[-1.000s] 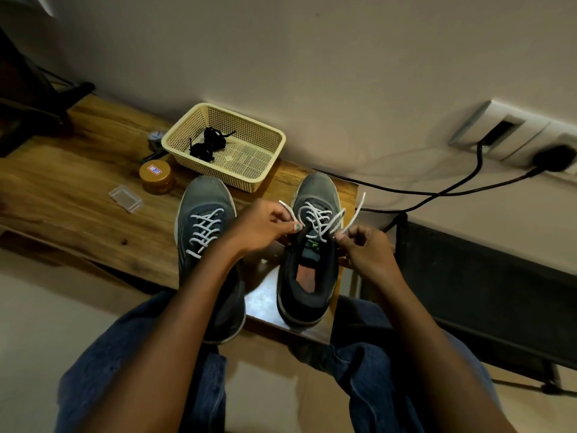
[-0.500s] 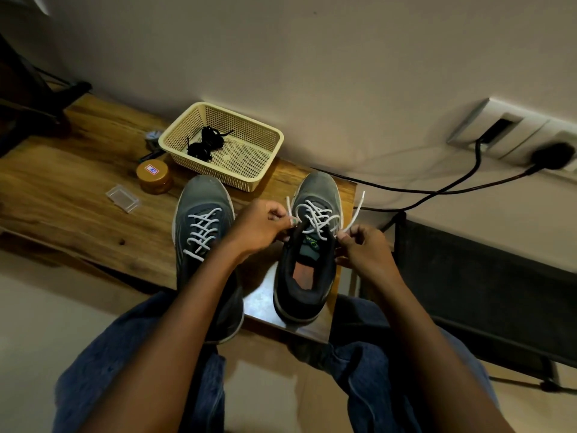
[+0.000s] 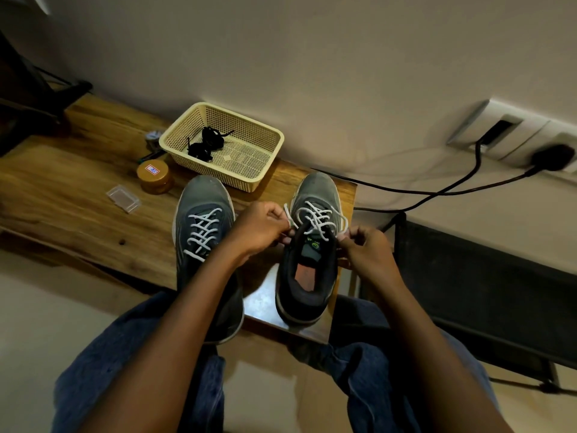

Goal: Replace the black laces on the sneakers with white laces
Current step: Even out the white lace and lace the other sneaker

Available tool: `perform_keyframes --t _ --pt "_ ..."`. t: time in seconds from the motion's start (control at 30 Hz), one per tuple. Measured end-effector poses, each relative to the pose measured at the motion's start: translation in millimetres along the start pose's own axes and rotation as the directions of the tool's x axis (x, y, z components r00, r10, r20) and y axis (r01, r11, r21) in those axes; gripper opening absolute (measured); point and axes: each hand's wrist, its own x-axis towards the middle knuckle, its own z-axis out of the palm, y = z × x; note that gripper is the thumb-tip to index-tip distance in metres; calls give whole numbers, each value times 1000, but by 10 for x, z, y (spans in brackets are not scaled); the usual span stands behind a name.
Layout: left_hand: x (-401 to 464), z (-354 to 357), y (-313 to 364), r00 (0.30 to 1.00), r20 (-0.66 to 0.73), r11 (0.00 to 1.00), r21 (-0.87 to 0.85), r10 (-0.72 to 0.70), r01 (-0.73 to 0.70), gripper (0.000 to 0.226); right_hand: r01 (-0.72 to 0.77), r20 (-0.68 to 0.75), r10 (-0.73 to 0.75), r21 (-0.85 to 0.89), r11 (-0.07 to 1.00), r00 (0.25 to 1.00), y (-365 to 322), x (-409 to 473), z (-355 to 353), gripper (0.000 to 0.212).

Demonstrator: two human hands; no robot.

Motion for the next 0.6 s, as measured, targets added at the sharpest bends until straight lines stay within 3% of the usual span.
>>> perform_keyframes --t 0.13,0.37,0.53,0.6 --pt "12 -6 17 999 -4 997 -64 -41 41 16 -91 -32 98 182 979 995 -39 6 1 19" --pt "-14 8 2 999 11 992 114 50 -51 10 9 14 -9 24 1000 1000 -26 -19 10 29" --pt "-19 30 33 1000 -11 1000 -13 -18 18 13 -65 -49 78 218 974 996 -52 -3 3 16" --pt "-7 30 13 1000 7 1000 31 3 -3 10 -47 -31 54 210 977 998 -49 -5 4 20"
